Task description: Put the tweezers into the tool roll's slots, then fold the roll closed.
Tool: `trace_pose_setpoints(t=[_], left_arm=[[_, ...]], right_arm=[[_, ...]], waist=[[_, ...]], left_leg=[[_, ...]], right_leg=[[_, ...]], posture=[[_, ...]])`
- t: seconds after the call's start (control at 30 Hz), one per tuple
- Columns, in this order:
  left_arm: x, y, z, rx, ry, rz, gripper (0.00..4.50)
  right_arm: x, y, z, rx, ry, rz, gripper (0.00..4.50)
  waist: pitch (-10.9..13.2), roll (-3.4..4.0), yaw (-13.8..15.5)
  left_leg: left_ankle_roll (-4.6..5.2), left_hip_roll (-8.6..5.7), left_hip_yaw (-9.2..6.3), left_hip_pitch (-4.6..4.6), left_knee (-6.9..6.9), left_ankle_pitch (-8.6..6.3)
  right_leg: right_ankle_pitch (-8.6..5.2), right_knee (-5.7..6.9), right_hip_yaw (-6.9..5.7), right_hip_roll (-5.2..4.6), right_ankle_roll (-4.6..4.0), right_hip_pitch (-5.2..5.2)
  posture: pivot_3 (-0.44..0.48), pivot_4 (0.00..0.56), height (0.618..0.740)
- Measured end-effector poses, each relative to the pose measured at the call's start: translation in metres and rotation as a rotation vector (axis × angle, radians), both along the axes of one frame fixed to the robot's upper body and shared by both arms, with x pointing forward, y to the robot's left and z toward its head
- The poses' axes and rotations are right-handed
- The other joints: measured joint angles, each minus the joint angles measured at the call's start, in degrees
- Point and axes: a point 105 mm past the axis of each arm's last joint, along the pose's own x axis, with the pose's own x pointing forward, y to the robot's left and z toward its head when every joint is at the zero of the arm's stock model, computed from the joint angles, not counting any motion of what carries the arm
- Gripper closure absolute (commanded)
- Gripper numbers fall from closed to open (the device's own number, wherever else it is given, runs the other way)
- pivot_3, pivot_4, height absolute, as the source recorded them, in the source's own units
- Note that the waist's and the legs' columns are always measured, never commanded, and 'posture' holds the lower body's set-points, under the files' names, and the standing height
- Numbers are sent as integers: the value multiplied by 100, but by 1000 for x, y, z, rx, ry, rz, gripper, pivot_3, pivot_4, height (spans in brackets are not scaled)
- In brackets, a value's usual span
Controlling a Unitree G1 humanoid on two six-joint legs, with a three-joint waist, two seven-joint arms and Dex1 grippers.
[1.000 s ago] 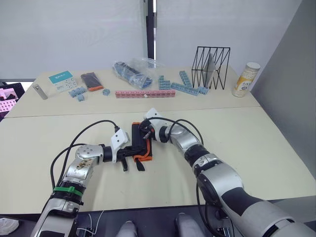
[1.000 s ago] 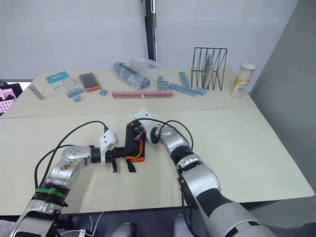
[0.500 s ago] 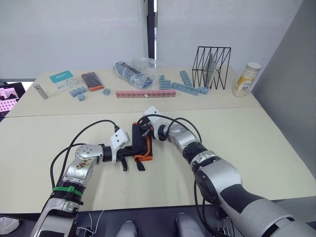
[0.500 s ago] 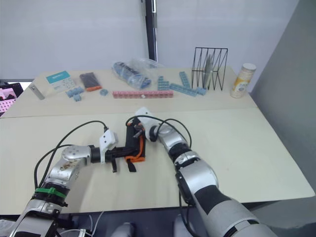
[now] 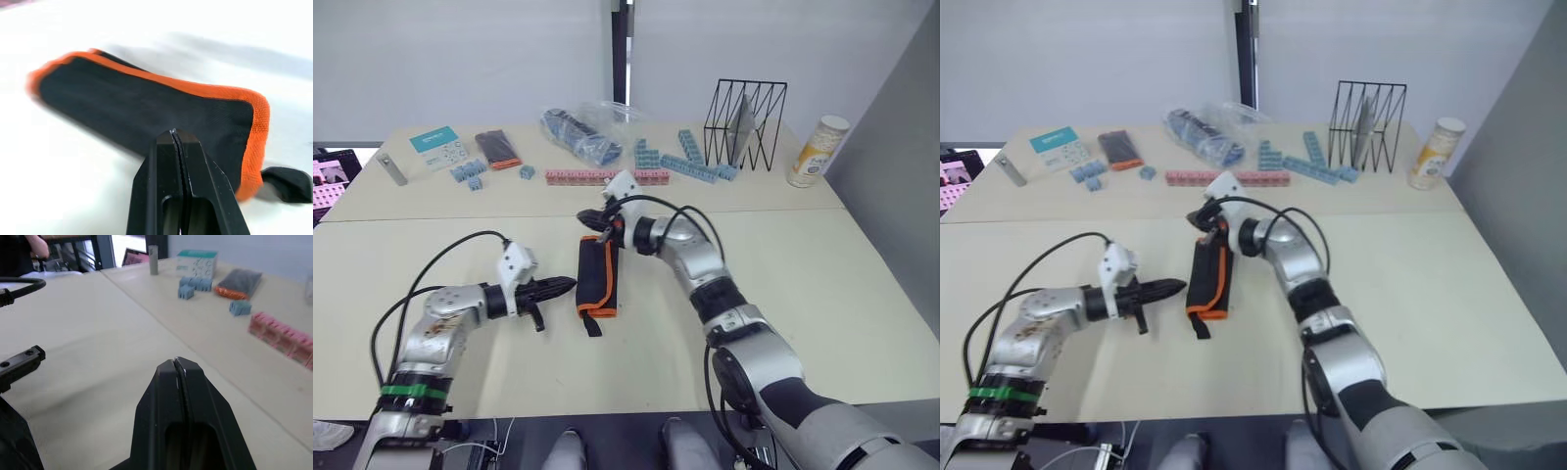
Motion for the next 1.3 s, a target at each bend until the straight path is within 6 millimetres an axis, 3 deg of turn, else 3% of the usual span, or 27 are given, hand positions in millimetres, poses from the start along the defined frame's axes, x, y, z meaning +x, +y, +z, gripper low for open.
trace_pose_setpoints(t=[0.07, 0.2, 0.23, 0.33, 0.43, 0.57, 0.67, 0.7, 0.9, 1.3], left_arm=[[-11, 11, 8, -43, -19, 22, 4493], [-29, 53, 7, -37, -4, 145, 4493], [-33, 62, 7, -28, -7, 174, 4241], [-46, 89, 10, 25, -37, 249, 3399], [-59, 116, 6, 56, -26, 333, 2348], [-71, 137, 4, 67, -25, 399, 1091], [-77, 151, 8, 70, -48, 453, 81], [-79, 154, 8, 71, -52, 463, 0], [-84, 168, 0, 104, -39, 510, 0], [-76, 175, -6, 145, -24, 524, 0]], right_arm=[[-13, -17, 0, -1, -1, -11, 4500], [-37, -68, -18, -55, 48, -87, 4500], [-44, -80, -20, -53, 58, -97, 4500], [-64, -120, -23, -43, 59, -146, 3675], [-77, -169, -48, -106, 118, -259, 2614], [-95, -216, -76, -151, 178, -372, 1291], [-107, -253, -87, -179, 191, -477, 281], [-109, -260, -87, -187, 185, -495, 28], [-119, -290, -93, -191, 187, -591, 28], [-124, -297, -93, -183, 195, -603, 28]], waist=[[0, 0, 30], [4, -1, 143], [7, -3, 157], [8, -5, 182], [10, -9, 223], [13, -13, 274], [15, -18, 288], [15, -18, 285], [18, -27, 284], [19, -38, 294]], left_leg=[[-4, 0, 0, -5, -1, -3], [-7, 0, 9, -9, 2, -5], [-7, 0, 10, -8, 3, -5], [-8, 1, 17, -4, 6, -5], [-8, 7, 41, -2, 13, -6], [-9, 31, 78, -1, 19, -6], [-9, 34, 88, 0, 23, -6], [-9, 35, 90, 1, 23, -5], [-9, 40, 96, 5, 28, -5], [-11, 41, 99, 5, 31, -4]], right_leg=[[1, -12, -1, -2, -1, 1], [-8, -22, 0, -5, 13, 0], [-13, -23, 0, -5, 20, 0], [-12, -26, 1, -6, 19, 8], [-12, -30, 6, -12, 20, 12], [-10, -32, 11, -10, 16, 11], [-9, -32, 17, -10, 15, 13], [-8, -32, 18, -10, 14, 12], [-7, -32, 21, -8, 9, 17], [-1, -31, 23, -7, 16, 23]], posture=[[0, 150, 685], [0, 150, 685], [0, 150, 685], [0, 150, 685], [0, 150, 685], [0, 150, 685], [0, 150, 685], [0, 150, 685], [0, 150, 685], [0, 150, 685]])
